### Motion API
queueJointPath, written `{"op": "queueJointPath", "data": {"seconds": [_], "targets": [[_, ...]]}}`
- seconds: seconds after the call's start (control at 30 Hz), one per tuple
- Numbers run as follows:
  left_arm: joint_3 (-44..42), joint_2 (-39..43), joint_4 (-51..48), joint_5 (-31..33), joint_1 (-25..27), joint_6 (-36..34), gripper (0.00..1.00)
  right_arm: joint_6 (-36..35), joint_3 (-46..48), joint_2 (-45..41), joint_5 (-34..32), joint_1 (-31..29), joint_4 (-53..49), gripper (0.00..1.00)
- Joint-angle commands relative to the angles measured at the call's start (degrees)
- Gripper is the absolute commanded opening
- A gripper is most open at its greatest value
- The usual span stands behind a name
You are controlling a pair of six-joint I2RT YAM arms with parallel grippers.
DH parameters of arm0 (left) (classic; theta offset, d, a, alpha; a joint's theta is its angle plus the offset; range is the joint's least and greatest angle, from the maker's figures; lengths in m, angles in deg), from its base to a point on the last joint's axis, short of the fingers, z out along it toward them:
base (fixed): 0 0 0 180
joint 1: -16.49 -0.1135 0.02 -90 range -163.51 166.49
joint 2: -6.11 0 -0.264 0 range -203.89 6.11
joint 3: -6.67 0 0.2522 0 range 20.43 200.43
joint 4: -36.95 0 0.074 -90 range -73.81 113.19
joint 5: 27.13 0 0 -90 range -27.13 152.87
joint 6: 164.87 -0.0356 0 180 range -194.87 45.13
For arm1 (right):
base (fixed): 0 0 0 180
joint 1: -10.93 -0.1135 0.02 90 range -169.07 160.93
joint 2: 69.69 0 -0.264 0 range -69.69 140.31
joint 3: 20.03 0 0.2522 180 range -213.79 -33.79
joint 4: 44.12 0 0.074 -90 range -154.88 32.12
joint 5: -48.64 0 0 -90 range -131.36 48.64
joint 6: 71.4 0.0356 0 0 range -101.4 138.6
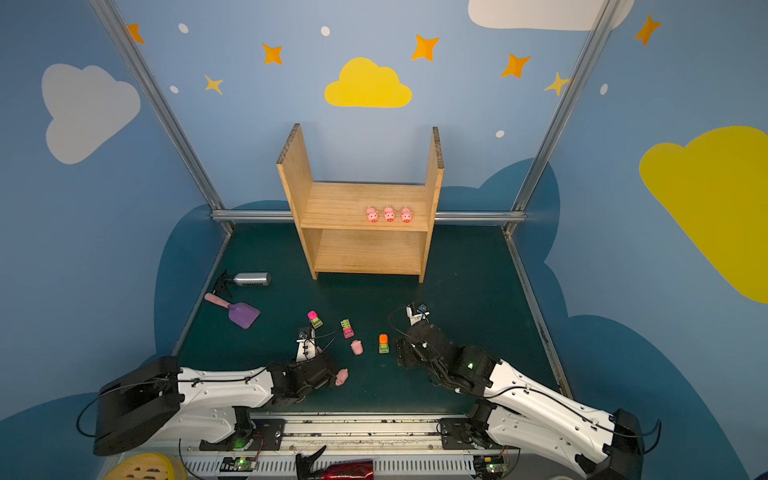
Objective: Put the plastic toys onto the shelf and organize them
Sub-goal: 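Close the left gripper on a pink pig near the trucks, then lift the pink pig with the left gripper up toward the upper shelf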
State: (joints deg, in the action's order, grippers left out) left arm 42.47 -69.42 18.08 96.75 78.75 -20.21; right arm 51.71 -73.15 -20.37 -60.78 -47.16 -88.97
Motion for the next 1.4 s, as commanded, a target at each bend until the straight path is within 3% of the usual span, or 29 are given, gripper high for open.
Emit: {"op": "queueJointPath", "data": {"seconds": [0.0, 0.23, 0.6, 0.97, 1.37], "targets": [[0.97, -2.21, -1.95, -3.87, -0.55, -0.29, 0.53, 0.89, 2.14, -1.48, 1.05, 0.43, -0.37, 0.82], [4.09, -4.54, -5.88, -5.13, -0.69, 0.08, 0.42, 0.82, 3.23, -3.26, 1.31, 0.88, -0.37, 0.82], [4.24, -3.26, -10.22, -5.15, 0.4, 3.64, 0.42, 0.43, 4.42, -5.41, 2.08, 1.9, -0.35, 0.82], [8.12, -4.12, -15.67, -3.22, 0.98, 3.56, 0.29, 0.08, 4.88, -7.13, 3.1, 2.43, -0.65, 0.82], [20.85, 4.13, -33.77, 0.94, 0.92, -1.39, 0.28, -1.02, 3.21, -8.92, 4.07, 2.63, -1.34, 0.82]]}}
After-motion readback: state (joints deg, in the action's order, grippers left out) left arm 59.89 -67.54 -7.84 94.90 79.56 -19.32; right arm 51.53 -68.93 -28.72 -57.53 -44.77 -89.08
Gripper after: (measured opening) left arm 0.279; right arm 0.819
